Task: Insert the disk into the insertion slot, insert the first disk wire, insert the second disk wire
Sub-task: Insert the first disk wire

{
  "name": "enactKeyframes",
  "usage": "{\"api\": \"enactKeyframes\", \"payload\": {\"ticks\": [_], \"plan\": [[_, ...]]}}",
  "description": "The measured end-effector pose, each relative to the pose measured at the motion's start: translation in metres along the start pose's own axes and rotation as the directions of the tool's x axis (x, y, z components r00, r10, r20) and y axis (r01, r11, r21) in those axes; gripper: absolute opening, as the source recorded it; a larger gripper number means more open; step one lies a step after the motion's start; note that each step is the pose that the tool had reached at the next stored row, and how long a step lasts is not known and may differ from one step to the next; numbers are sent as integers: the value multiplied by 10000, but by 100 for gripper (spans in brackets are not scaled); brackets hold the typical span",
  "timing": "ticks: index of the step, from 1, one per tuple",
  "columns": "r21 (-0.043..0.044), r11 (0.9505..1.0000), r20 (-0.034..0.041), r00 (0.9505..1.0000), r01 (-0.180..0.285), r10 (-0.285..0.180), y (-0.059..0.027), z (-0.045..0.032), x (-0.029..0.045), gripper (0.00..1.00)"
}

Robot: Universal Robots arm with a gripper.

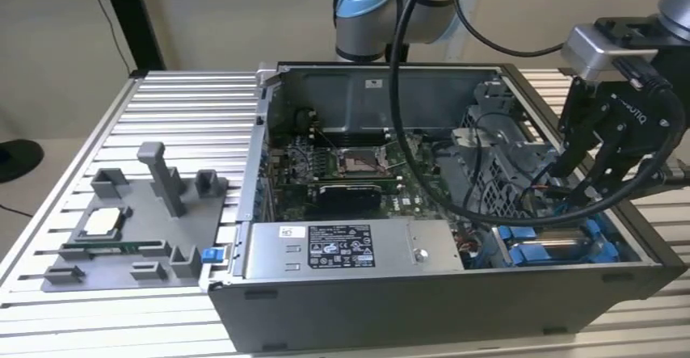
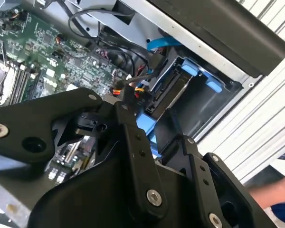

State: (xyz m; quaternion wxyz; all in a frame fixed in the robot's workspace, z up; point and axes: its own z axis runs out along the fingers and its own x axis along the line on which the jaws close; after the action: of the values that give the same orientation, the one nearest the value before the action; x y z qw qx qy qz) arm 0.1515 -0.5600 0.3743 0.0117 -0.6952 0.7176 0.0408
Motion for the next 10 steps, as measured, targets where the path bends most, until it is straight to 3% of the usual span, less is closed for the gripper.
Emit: {"api": "enactKeyframes", "payload": {"ticks": [5,10], "plan": [[61,9962,39,9963,-864,864,-3,69,5,100],[3,9913,86,9913,-1316,1316,-2,78,6,100]]}}
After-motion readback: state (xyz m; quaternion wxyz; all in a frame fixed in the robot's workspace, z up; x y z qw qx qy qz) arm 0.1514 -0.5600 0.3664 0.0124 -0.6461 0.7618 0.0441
